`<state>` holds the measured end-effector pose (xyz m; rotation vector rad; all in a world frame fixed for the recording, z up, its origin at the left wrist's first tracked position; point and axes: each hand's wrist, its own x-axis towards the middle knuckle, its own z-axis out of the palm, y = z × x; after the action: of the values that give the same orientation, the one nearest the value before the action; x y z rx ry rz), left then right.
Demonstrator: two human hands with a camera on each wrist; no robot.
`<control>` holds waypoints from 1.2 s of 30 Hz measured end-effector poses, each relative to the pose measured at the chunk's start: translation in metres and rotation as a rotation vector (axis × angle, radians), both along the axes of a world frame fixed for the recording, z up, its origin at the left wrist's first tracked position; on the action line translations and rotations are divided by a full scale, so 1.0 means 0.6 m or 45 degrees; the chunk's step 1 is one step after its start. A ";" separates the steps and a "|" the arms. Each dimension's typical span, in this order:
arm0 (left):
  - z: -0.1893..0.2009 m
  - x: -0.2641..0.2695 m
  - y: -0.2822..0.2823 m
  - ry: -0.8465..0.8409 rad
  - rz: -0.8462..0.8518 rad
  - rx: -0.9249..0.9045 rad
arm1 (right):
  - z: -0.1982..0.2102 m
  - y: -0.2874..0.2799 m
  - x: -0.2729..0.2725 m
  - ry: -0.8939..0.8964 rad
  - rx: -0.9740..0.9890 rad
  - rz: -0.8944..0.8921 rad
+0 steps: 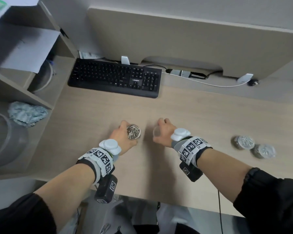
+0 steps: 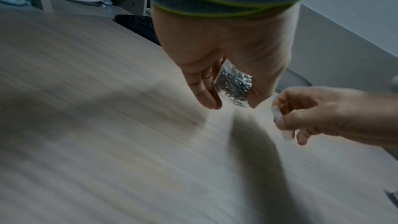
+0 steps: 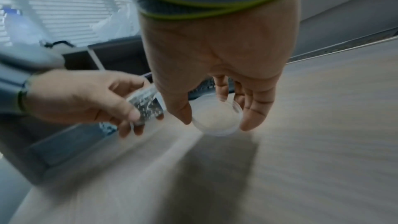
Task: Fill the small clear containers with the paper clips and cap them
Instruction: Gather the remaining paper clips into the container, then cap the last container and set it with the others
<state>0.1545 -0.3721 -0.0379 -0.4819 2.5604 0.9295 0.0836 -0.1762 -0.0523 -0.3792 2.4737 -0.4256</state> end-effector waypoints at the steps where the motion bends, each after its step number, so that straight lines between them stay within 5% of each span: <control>1: 0.004 -0.001 -0.002 -0.008 0.009 0.013 | 0.011 -0.003 -0.005 -0.004 -0.074 -0.031; 11: 0.054 -0.012 -0.024 0.140 0.078 0.136 | 0.133 -0.082 -0.036 0.103 -0.543 -0.129; 36: 0.105 -0.024 -0.106 0.208 0.074 0.319 | 0.177 -0.172 -0.027 0.029 -0.458 0.287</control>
<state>0.1400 -0.4356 0.0252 -0.4243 2.5323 1.3400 0.0672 -0.2793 0.0536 -0.8031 2.3375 -0.7749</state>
